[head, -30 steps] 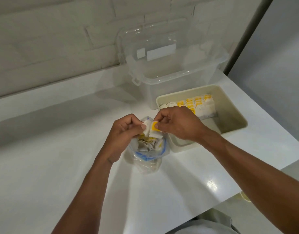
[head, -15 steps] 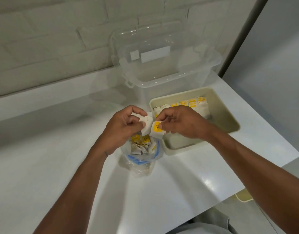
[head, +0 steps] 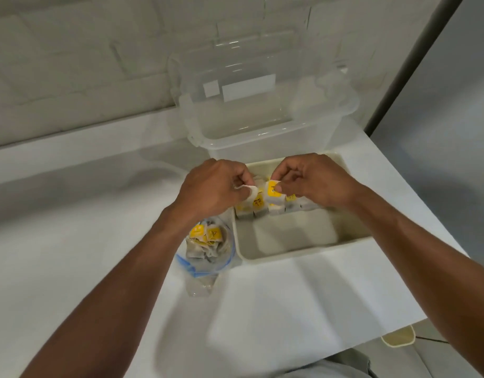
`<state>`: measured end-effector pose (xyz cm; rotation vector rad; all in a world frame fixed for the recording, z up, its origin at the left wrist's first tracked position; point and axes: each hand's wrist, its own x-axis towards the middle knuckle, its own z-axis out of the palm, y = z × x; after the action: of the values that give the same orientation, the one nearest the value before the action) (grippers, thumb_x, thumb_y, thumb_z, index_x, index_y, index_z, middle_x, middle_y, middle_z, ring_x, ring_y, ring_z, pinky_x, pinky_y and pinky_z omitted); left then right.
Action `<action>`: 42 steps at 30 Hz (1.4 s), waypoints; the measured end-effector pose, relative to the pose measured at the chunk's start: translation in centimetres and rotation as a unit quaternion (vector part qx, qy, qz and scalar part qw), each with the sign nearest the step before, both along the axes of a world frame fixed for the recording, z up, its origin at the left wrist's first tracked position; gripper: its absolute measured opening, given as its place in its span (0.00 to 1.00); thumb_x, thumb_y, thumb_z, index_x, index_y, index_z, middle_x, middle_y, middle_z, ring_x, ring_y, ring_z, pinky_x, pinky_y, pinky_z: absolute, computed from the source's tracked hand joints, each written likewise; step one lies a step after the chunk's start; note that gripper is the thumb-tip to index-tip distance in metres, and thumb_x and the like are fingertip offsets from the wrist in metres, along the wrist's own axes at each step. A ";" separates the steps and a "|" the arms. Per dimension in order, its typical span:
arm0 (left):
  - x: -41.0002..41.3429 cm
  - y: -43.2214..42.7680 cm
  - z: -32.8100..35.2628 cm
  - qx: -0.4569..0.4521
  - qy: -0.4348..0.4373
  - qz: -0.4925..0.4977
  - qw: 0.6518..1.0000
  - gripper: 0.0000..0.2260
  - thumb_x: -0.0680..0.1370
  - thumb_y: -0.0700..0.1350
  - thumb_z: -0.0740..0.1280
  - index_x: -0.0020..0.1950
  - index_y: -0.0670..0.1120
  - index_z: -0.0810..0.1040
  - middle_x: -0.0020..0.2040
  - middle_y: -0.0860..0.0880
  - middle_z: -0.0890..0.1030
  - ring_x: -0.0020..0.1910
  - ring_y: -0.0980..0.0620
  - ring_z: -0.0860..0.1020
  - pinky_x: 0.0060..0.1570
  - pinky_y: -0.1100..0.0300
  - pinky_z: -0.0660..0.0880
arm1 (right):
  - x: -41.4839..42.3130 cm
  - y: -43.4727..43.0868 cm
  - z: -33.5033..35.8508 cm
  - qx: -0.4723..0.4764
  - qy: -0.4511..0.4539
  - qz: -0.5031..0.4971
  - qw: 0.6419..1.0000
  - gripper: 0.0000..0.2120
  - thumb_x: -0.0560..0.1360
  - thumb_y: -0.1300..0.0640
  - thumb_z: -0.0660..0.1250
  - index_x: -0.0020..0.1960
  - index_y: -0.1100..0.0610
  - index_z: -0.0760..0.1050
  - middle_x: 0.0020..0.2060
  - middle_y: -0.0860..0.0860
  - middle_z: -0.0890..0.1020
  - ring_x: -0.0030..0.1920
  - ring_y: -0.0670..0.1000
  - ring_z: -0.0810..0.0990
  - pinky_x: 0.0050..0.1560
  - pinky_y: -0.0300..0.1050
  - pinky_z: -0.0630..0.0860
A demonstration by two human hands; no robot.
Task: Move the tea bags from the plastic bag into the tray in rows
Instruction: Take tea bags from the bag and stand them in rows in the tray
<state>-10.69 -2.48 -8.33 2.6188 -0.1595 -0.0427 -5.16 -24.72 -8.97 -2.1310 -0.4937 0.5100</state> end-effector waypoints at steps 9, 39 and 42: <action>0.5 -2.8 -2.0 0.294 0.051 -0.055 0.953 0.06 0.75 0.52 0.65 0.49 0.57 0.80 0.41 0.57 0.76 0.53 0.50 0.76 0.48 0.55 0.63 | 0.9 1.0 -4.3 -0.134 0.001 0.144 0.980 0.06 0.72 0.57 0.74 0.43 0.47 0.79 0.36 0.42 0.84 0.36 0.39 0.81 0.37 0.35 0.72; 1.7 -5.5 -3.7 0.506 0.023 -0.055 0.860 0.07 0.78 0.54 0.66 0.50 0.52 0.76 0.45 0.53 0.79 0.55 0.47 0.71 0.48 0.52 0.62 | 1.5 1.1 -7.3 -0.242 -0.168 0.101 0.950 0.13 0.69 0.38 0.71 0.44 0.46 0.74 0.42 0.44 0.82 0.45 0.52 0.80 0.40 0.45 0.73; 1.4 -6.5 -4.0 0.519 0.054 -0.061 0.851 0.07 0.78 0.53 0.64 0.47 0.52 0.69 0.42 0.51 0.69 0.58 0.46 0.70 0.55 0.51 0.64 | 0.6 1.3 -7.8 -0.283 -0.182 0.144 0.931 0.12 0.71 0.37 0.69 0.44 0.45 0.74 0.42 0.45 0.82 0.43 0.53 0.79 0.38 0.45 0.70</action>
<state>-9.28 -9.00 -12.36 3.6701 -0.3348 -0.4299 -4.54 -23.43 -16.78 -2.7474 -0.9727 0.4531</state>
